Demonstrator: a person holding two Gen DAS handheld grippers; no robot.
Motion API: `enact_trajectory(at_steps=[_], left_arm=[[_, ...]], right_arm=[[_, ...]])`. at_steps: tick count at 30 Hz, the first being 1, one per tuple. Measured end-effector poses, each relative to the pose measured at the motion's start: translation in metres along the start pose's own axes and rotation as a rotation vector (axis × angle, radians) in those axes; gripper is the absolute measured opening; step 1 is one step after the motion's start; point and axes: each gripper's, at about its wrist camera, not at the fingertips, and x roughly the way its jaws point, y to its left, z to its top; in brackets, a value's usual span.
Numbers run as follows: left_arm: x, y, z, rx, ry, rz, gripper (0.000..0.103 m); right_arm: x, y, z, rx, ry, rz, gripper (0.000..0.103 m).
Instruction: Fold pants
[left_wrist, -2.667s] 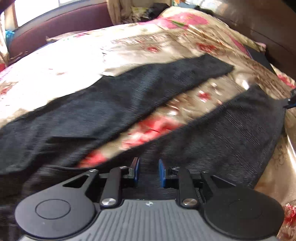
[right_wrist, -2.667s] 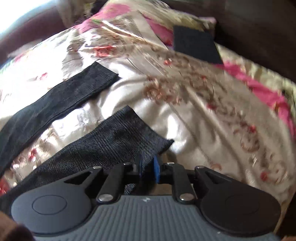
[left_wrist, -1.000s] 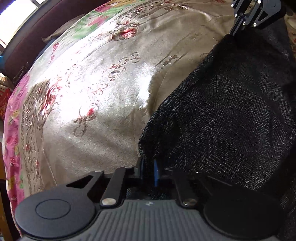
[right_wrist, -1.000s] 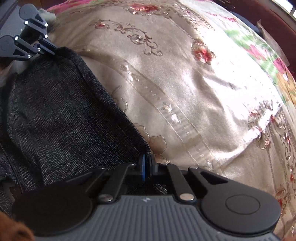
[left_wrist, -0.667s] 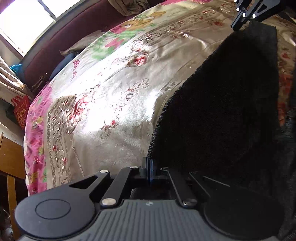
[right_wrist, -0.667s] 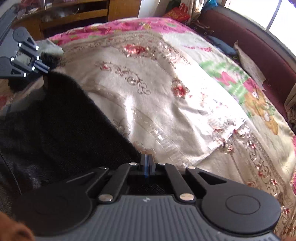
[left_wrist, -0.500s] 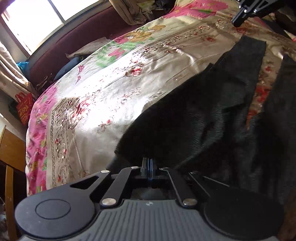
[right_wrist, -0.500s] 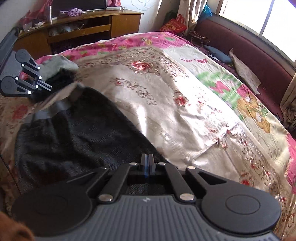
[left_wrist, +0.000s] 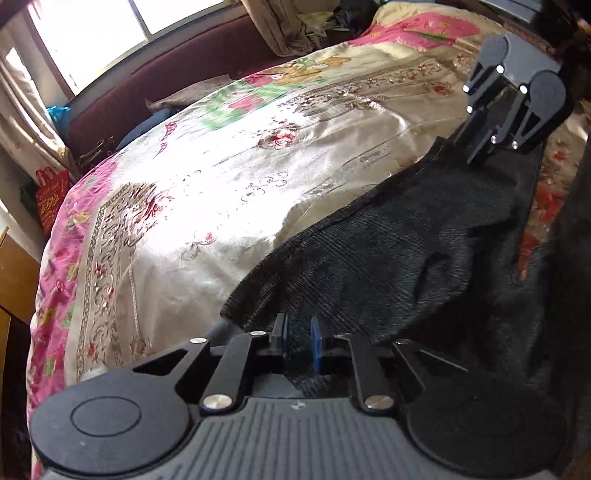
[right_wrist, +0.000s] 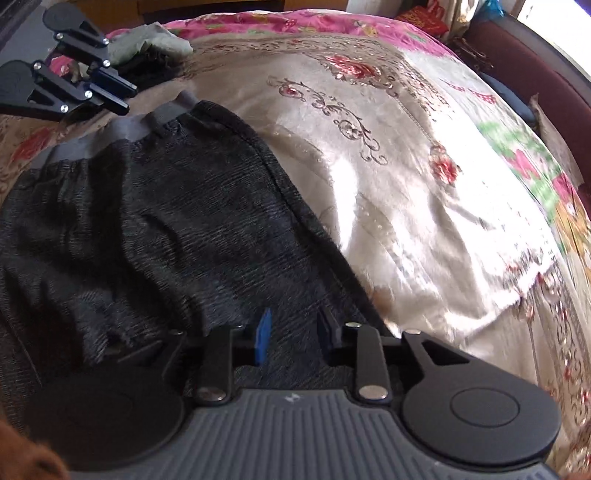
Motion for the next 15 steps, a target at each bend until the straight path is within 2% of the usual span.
enact_trajectory(at_steps=[2,6,8,12,15], left_arm=[[0.023,0.011,0.004,0.047,0.025,0.013,0.041],[0.053,0.035,0.011,0.061,0.038,-0.013,0.049],[0.069,0.044,0.013,0.082,0.045,-0.027,0.061],[0.100,0.055,0.013,0.109,0.086,-0.081,0.063],[0.117,0.062,-0.002,0.117,0.148,-0.120,0.069]], right_arm=[[0.019,-0.011,0.017,-0.028,-0.014,0.020,0.039],[0.061,-0.031,0.042,-0.057,0.020,0.068,0.044],[0.079,-0.039,0.050,-0.074,0.027,0.070,0.044],[0.104,-0.048,0.052,-0.086,0.091,0.180,0.044],[0.102,-0.052,0.043,-0.114,0.088,0.232,0.045]])
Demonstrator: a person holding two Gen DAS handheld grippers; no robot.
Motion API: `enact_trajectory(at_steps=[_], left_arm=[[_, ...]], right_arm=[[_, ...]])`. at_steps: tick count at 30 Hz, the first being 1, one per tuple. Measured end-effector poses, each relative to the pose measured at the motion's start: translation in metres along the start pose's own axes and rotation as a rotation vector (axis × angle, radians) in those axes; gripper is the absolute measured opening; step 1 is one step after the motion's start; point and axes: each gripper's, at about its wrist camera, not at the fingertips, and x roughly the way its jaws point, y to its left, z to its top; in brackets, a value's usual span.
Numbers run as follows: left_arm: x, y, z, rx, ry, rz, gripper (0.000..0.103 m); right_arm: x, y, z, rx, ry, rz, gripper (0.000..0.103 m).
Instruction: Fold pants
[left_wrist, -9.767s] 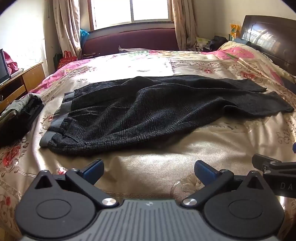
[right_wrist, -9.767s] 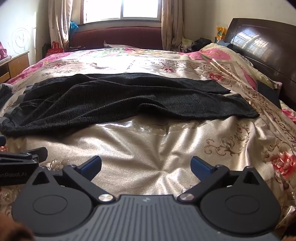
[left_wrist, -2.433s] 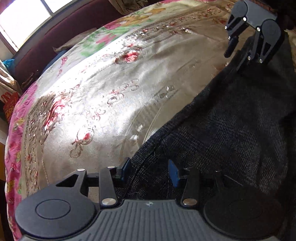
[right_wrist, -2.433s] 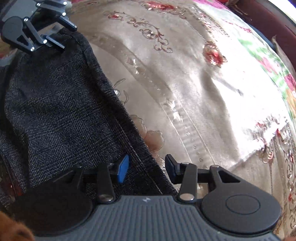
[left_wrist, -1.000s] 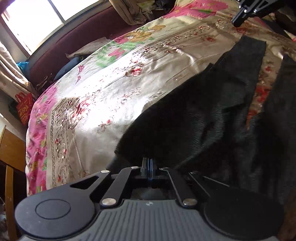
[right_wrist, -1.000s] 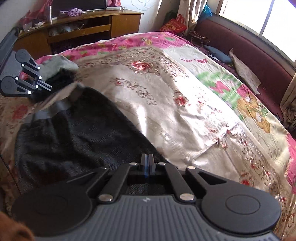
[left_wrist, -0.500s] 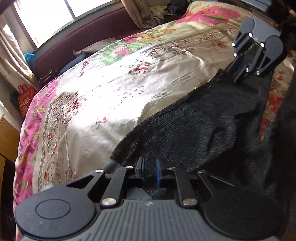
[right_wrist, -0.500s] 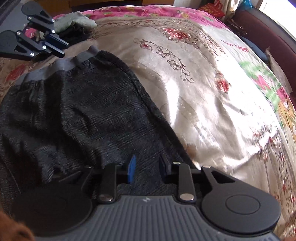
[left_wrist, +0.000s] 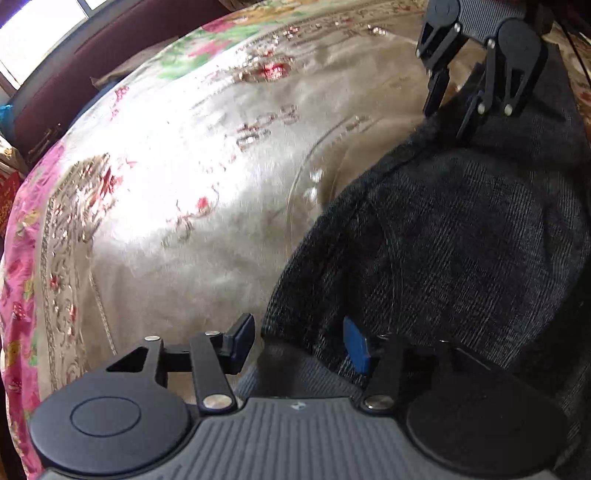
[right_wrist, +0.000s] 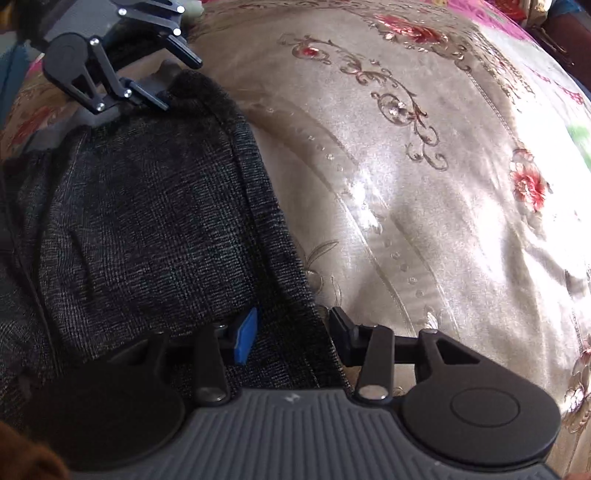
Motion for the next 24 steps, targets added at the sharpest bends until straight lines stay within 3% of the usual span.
enact_trajectory(at_steps=[2,8,9,10,15,18,24], left_arm=[[-0.001,0.002,-0.009,-0.018,-0.020,-0.002,0.075],[0.011,0.003,0.003,0.004,0.057,-0.046,0.074],[0.013,0.002,0.006,0.000,0.062,-0.056,0.069],[0.012,0.000,0.009,-0.001,0.057,-0.072,0.058],[-0.001,-0.015,0.004,0.051,0.048,-0.023,0.041],[-0.012,-0.019,0.006,0.076,0.043,0.005,0.024],[-0.064,-0.029,0.001,0.057,-0.007,0.039,0.023]], right_arm=[[-0.001,-0.004,-0.006,-0.006,0.022,0.026,0.045],[0.010,-0.015,-0.003,0.031,0.046,0.079,0.044],[0.010,-0.012,-0.001,0.042,0.033,0.059,0.032],[0.008,-0.006,0.000,0.044,0.020,0.037,0.005],[-0.003,0.031,-0.002,0.062,0.020,-0.066,0.003],[-0.031,0.043,-0.002,0.103,-0.024,-0.096,0.003],[-0.124,0.078,-0.012,0.163,-0.116,-0.119,0.003]])
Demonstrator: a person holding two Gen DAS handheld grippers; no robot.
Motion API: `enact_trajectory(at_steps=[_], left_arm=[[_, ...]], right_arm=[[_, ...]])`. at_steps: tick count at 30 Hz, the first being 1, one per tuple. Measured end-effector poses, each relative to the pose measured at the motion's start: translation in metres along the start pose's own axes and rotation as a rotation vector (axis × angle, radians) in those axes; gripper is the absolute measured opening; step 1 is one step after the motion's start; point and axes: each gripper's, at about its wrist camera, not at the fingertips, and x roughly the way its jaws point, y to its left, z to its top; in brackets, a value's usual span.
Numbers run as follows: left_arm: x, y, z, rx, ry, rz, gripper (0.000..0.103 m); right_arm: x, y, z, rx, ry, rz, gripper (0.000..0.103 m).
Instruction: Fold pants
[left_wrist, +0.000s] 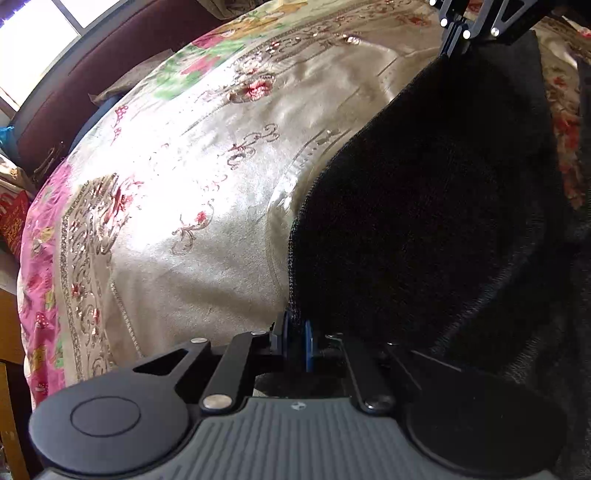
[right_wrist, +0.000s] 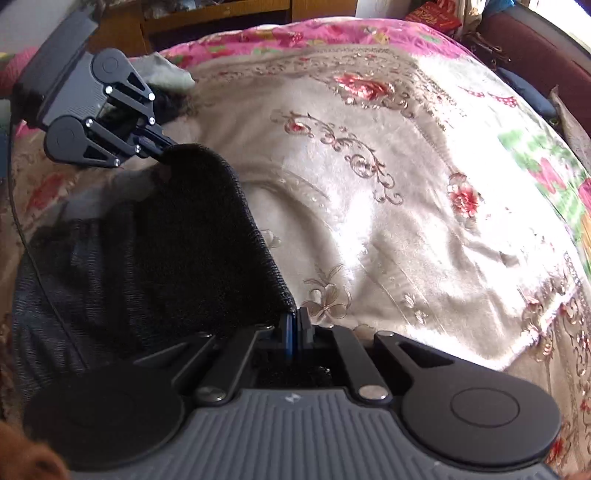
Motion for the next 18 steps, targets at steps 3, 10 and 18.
enact_trajectory(at_steps=[3,10,18], left_arm=[[-0.049,-0.020,-0.005,0.003,-0.043,0.013,0.023],[-0.139,-0.114,-0.051,0.003,-0.065,0.032,0.023],[-0.083,-0.198,-0.122,-0.097,0.112,0.046,0.028]], right_arm=[[-0.055,0.041,-0.015,0.002,-0.008,0.024,0.003],[-0.106,0.161,-0.087,0.088,0.047,0.163,0.003],[-0.003,0.231,-0.151,0.123,0.210,0.152,0.010]])
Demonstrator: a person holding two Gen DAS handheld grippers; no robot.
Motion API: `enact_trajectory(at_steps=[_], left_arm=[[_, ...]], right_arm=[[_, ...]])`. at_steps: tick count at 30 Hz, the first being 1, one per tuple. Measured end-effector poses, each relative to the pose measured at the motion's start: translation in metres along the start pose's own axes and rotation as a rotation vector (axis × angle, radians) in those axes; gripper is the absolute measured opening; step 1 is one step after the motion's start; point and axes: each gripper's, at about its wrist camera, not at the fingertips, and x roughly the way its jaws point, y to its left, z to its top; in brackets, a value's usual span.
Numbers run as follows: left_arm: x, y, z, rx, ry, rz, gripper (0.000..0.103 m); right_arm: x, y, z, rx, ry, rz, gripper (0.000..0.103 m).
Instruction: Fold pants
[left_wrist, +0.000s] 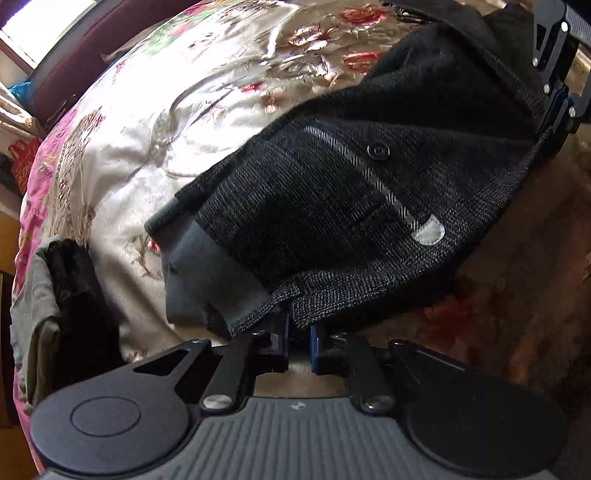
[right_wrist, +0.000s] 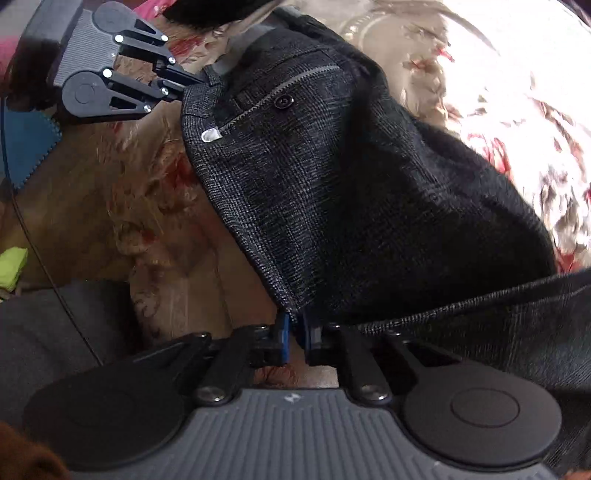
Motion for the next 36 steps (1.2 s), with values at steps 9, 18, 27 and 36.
enact_trajectory(at_steps=[9,18,27,36], left_arm=[[-0.014,0.019,-0.006,-0.233,-0.181,0.108,0.033],[-0.016,0.011,-0.014,-0.091,-0.288,0.208,0.031],[0.004,-0.012,-0.008,0.288,-0.214,0.287,0.034],[-0.002,-0.014,0.001,0.448,-0.176,0.285,0.034]], right_arm=[[-0.048,-0.012,0.104,-0.063,-0.209,0.024,0.036],[0.006,0.034,0.104,-0.159,-0.089,0.024,0.039],[0.036,0.040,0.083,-0.069,-0.204,-0.028,0.000],[-0.025,0.017,0.082,-0.015,-0.325,0.041,0.019]])
